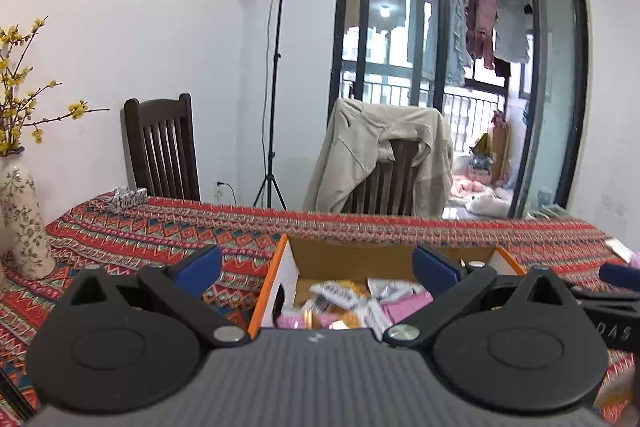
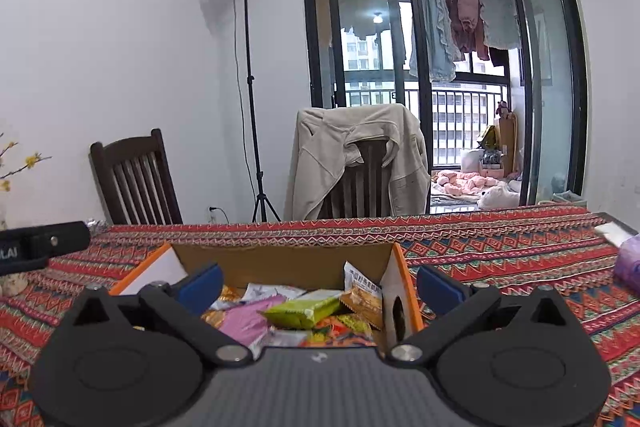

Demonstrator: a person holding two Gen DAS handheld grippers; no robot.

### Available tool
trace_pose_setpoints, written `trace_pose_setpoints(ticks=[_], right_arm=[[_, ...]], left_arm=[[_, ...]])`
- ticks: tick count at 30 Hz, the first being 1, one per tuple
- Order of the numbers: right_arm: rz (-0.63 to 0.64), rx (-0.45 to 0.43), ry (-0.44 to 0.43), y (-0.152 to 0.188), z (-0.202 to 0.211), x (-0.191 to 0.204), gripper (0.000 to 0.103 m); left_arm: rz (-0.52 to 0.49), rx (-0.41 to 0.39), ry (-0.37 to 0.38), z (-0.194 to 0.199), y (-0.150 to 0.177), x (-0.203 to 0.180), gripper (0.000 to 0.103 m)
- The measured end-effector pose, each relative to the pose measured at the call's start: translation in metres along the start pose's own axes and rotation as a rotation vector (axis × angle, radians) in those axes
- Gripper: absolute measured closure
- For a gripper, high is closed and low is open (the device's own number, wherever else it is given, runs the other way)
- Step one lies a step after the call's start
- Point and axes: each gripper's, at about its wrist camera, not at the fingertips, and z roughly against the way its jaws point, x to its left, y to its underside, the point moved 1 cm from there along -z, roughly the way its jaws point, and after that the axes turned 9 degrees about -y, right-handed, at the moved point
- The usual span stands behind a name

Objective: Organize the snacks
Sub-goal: 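Withdraw both open tools from the box away from the table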

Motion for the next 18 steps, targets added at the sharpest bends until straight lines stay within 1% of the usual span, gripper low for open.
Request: trace_pose_setpoints(ticks=[6, 12, 18], right_arm=[[0.035, 0.036, -0.009, 0.015, 0.043, 0.013, 0.0], [0.056, 0.056, -0.024, 0.034, 0.085, 0.027, 0.0], [0.061, 0.069, -0.039, 0.053, 0.123, 0.037, 0.0]], left_arm=[[0.0, 0.031, 0.052, 0.036, 0.016, 0.023, 0.0], [-0.028, 0.022, 0.061, 0.076, 0.038, 0.036, 0.0], [-0.058, 0.029, 0.058, 0.108, 0.061, 0.046, 0.0]])
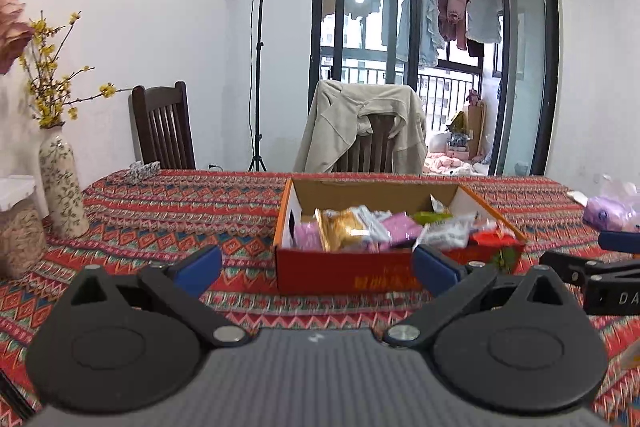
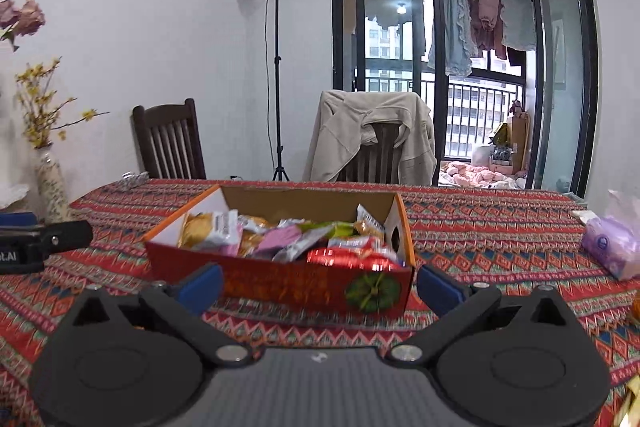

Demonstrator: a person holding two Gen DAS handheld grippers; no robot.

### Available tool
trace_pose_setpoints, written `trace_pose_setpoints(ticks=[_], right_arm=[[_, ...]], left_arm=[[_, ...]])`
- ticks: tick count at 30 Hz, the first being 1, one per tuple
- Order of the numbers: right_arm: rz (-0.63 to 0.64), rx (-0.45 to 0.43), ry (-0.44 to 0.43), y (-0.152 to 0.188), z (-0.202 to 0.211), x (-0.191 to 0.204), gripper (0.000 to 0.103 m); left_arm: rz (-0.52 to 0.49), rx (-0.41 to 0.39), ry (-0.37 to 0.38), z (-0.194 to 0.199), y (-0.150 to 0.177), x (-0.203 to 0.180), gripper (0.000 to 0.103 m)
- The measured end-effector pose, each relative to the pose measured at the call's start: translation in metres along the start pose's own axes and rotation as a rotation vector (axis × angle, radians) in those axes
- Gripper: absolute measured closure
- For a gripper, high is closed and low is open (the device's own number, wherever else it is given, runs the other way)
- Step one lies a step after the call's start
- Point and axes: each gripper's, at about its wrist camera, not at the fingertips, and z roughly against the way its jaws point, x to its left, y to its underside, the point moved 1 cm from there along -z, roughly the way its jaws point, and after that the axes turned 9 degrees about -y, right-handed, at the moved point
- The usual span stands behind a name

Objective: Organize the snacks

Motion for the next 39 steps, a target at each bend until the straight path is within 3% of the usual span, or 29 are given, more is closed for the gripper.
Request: trace_pose_setpoints(ticks=[16, 39], right_arm=[[-0.005, 0.043, -0.018, 0.042, 0.055, 0.017, 0.0], [-0.066, 0.09, -0.005, 0.068, 0.068, 0.009, 0.0]], left_arm=[[-0.007, 0.032, 0.022, 0.049, 0.048, 0.008, 0.0], [-0.008, 0.093, 0.037, 0.06, 0.078, 0.002, 0.0]])
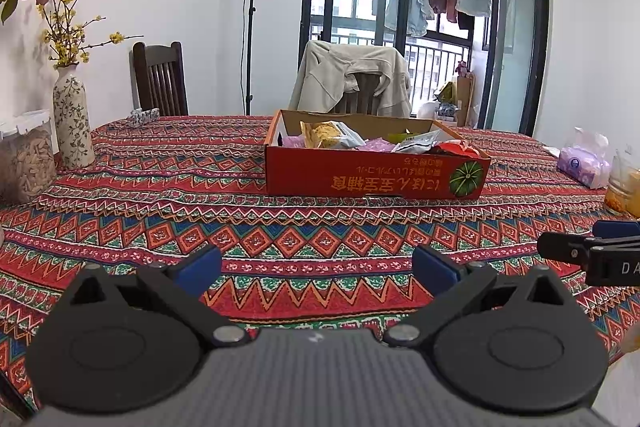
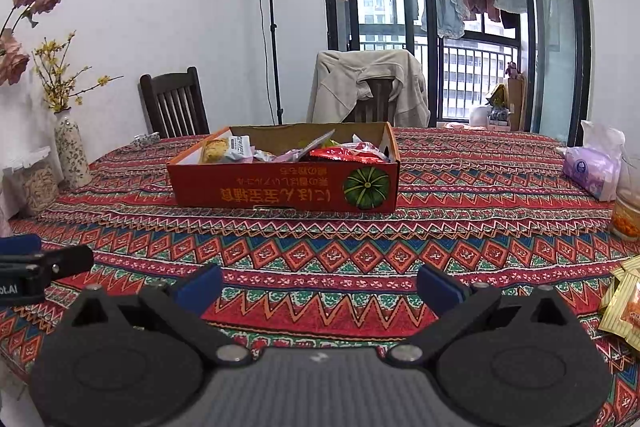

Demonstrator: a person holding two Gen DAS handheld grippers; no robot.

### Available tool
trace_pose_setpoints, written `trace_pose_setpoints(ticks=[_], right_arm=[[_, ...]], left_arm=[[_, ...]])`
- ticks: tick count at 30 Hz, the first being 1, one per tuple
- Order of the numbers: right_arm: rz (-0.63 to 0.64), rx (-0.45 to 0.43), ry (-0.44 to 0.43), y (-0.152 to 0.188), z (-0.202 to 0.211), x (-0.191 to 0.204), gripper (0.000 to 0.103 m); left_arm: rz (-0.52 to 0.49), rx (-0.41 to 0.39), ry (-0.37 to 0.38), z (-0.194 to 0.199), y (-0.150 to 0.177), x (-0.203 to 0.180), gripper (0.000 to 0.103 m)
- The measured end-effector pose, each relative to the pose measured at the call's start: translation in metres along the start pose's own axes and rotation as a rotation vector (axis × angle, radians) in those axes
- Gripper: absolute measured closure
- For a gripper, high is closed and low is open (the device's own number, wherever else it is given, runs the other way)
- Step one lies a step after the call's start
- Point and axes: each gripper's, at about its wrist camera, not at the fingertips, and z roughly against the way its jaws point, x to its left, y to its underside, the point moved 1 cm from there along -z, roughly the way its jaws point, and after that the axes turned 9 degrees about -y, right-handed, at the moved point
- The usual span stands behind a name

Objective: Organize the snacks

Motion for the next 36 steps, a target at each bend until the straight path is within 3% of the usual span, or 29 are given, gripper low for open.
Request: trace_pose_setpoints(ticks=[36], right_arm=[[-0.023, 0.032, -0.003, 0.004, -0.012, -0.009, 0.0]], left_arm=[[-0.01, 0.03, -0.005, -0.012, 0.004, -0.003, 0.0]])
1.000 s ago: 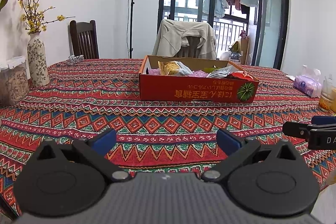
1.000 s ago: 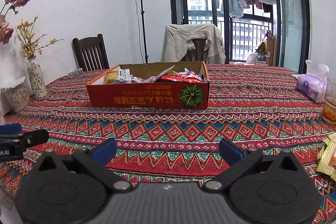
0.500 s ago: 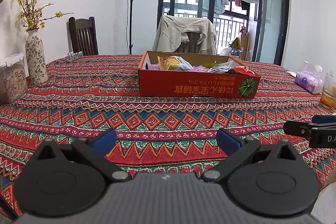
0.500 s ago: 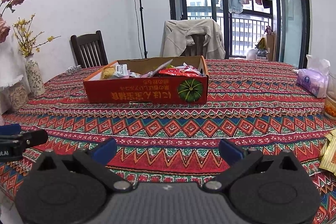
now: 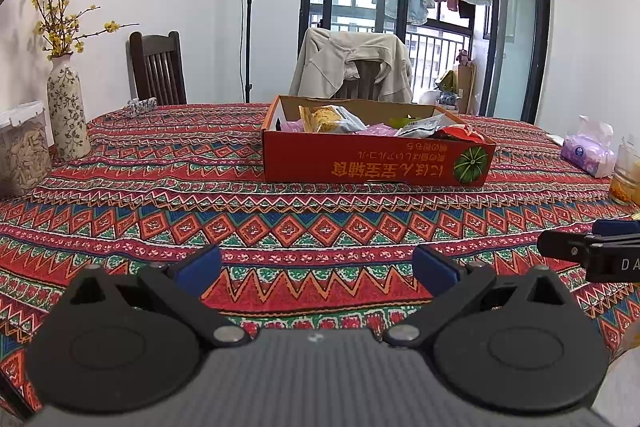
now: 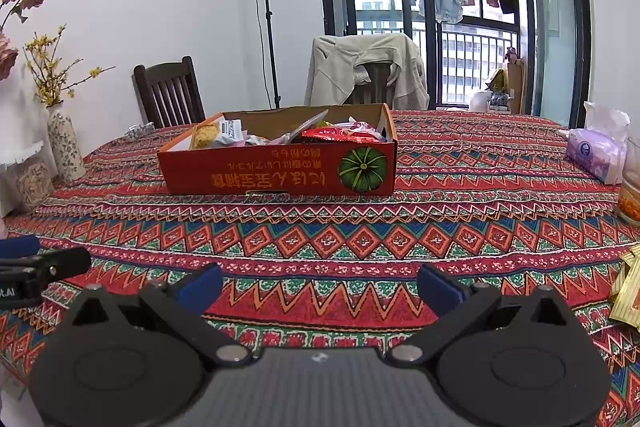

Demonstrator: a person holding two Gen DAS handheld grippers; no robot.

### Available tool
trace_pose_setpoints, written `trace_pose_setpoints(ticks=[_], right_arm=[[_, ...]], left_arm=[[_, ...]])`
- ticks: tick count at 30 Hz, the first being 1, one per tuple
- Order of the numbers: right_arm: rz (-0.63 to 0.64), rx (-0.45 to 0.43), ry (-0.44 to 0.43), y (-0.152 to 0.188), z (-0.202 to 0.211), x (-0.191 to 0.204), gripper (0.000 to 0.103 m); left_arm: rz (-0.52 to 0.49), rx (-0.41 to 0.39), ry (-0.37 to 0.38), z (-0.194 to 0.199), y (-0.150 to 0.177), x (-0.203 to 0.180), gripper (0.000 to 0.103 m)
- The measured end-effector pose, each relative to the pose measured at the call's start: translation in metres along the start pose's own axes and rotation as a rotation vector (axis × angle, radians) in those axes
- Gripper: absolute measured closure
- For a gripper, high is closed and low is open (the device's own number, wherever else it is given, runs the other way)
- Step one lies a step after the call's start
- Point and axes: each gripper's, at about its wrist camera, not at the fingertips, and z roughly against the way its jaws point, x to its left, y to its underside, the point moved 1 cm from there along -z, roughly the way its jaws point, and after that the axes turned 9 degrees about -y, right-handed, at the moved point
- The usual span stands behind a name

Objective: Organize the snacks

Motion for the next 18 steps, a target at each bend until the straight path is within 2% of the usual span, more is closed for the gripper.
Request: trace_pose_setpoints(ticks=[18], right_arm=[[0.0, 0.004, 0.001, 0.0016, -0.0016, 0.0001, 0.0]], left_arm=[[0.0, 0.003, 0.002, -0.0011, 0.0007, -0.0005, 0.0]])
